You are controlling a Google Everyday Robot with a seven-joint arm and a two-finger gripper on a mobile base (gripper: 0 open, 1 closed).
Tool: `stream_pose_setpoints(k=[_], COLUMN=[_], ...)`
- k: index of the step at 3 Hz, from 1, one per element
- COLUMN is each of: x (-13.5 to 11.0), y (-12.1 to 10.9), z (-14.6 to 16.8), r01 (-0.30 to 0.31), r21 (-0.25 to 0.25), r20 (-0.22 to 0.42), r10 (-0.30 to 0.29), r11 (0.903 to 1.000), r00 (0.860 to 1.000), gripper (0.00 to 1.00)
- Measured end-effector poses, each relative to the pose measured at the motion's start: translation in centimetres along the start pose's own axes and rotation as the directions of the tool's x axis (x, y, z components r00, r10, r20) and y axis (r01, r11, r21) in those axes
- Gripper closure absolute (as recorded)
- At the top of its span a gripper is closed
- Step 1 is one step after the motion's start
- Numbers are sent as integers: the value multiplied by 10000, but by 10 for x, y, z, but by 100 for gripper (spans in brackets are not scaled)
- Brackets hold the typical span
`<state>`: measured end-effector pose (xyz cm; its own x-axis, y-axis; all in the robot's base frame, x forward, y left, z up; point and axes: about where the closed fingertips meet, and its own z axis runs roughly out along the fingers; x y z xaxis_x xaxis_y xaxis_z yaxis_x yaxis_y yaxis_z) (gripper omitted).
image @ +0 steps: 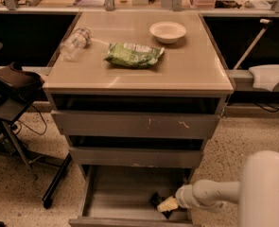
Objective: Pick rxbar chocolate from bottom drawer and place on counter
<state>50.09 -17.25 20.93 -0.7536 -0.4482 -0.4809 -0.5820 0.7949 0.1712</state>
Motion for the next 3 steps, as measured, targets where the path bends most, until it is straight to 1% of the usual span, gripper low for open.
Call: stream_pose_setpoints(k=[1, 2, 3], x=[-52, -60, -58], y=[10, 23, 22], z=[-86, -118, -111], r01=[1777, 1674, 1672], r21=[1573, 2121, 2030], r20=[1758, 2370, 2351], r10=[-2046, -2169, -2138], r11=[9714, 9628, 9648], r00=[9629, 9470, 9482], gripper=[0, 0, 0])
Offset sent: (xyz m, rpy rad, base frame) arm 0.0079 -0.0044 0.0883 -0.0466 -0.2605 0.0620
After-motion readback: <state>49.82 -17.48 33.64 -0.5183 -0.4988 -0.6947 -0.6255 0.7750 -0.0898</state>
